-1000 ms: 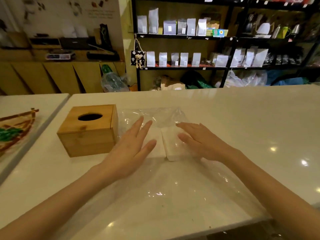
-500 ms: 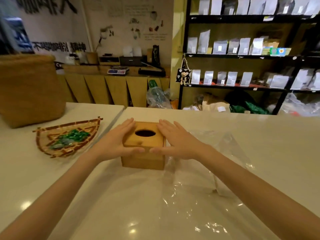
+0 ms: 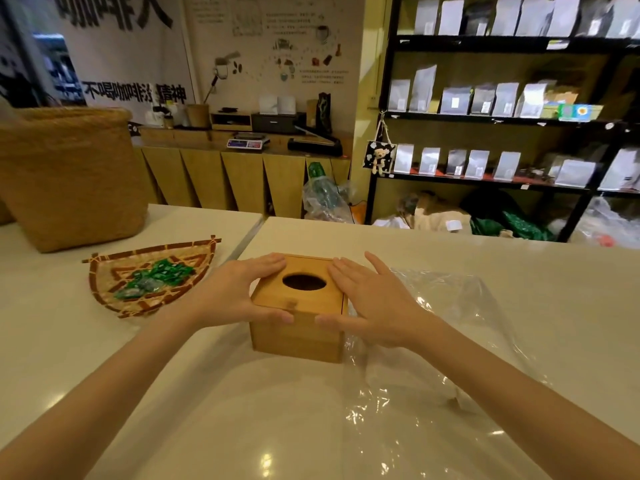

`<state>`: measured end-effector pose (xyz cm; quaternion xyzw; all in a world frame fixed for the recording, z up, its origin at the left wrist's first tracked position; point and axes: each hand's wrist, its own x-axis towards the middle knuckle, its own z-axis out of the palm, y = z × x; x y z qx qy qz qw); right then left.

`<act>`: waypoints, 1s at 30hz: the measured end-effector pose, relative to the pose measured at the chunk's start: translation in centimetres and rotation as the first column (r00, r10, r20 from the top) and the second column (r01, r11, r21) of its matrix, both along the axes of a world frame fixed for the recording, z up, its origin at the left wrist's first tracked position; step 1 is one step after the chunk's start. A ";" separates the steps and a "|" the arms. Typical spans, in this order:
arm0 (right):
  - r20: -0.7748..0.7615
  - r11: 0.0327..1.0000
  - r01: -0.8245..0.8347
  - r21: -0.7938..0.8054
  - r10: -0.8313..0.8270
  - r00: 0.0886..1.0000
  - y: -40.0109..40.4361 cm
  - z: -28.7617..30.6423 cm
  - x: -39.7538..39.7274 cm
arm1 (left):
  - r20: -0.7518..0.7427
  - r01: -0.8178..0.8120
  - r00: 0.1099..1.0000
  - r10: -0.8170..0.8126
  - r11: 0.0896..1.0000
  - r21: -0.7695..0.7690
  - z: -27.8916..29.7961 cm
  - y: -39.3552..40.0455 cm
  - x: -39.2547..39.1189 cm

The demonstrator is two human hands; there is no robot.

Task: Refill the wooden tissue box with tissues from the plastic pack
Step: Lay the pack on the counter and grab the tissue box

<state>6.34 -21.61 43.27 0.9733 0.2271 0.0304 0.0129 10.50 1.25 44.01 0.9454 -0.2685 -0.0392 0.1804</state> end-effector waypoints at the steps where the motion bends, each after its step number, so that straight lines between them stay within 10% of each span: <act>1: 0.015 1.000 0.002 -0.007 -0.002 1.000 0.1 -0.1 -0.1 | 0.005 0.016 1.000 -0.016 1.000 0.021 0.0 0.2 0.2; 11: 0.016 0.965 0.027 0.262 -0.032 0.999 0.7 1.1 0.4 | -0.031 -0.051 0.998 0.048 0.993 -0.106 0.9 0.3 1.5; 19: -0.073 0.571 0.155 0.806 -0.164 0.984 1.5 2.2 4.0 | -0.069 -0.267 0.957 0.283 0.760 -0.592 1.8 -3.2 2.8; 30: -0.316 0.268 0.386 0.883 -0.270 0.910 2.6 1.4 6.5 | -0.121 -0.343 0.932 0.341 0.726 -0.597 0.8 -4.5 3.8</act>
